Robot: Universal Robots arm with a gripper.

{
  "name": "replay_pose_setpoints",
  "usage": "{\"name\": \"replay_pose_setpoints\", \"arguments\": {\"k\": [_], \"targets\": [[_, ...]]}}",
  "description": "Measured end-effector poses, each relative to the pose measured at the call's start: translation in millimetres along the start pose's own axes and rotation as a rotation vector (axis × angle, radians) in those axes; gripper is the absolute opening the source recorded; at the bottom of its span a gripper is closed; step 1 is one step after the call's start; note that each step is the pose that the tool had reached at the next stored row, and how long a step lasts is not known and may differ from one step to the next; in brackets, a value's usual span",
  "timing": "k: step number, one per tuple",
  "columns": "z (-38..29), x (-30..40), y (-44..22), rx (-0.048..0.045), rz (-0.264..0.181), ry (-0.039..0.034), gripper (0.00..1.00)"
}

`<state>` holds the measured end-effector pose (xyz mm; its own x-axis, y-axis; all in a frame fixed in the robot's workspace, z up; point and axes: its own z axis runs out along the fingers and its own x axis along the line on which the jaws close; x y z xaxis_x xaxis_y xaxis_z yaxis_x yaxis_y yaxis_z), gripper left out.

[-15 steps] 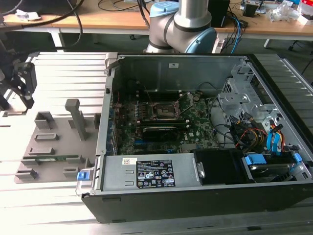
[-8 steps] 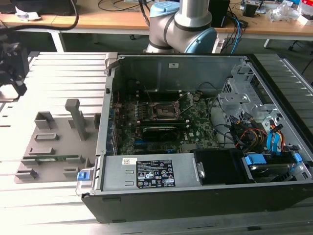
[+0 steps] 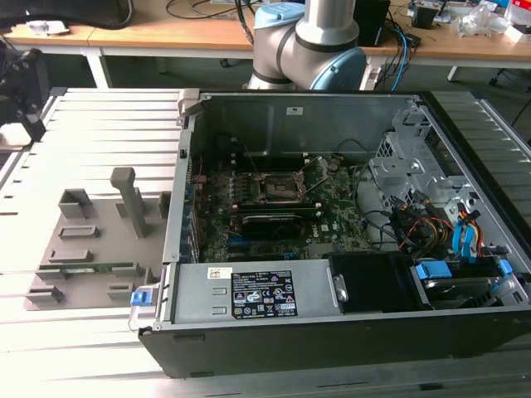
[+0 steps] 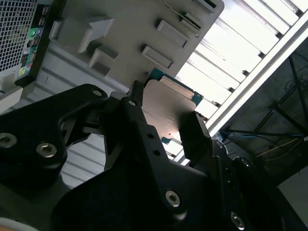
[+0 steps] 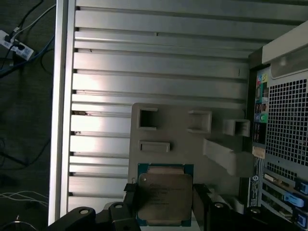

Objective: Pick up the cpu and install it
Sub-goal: 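Pick up the cpu and move it towards the insertion slot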

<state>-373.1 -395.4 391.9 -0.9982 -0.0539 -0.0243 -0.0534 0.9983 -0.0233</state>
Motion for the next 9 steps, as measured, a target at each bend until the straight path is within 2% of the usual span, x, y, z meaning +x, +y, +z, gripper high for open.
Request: {"name": "replay_pose_setpoints", "arguments": {"k": [2, 4, 5, 6, 9], "targets": [[-7.6, -0.5, 3.3, 0.0000, 0.000, -0.0001, 0.55], [-7.9, -0.7, 3.5, 0.0003, 0.000, 0.0000, 0.55], [-7.9, -3.3, 3.4, 0.0004, 0.000, 0.0002, 0.55], [-7.6, -10.9, 3.0, 0.0003, 0.000, 0.0000, 0.55], [-7.3, -20.8, 2.4, 0.0004, 0.000, 0.0000, 0.55]]}}
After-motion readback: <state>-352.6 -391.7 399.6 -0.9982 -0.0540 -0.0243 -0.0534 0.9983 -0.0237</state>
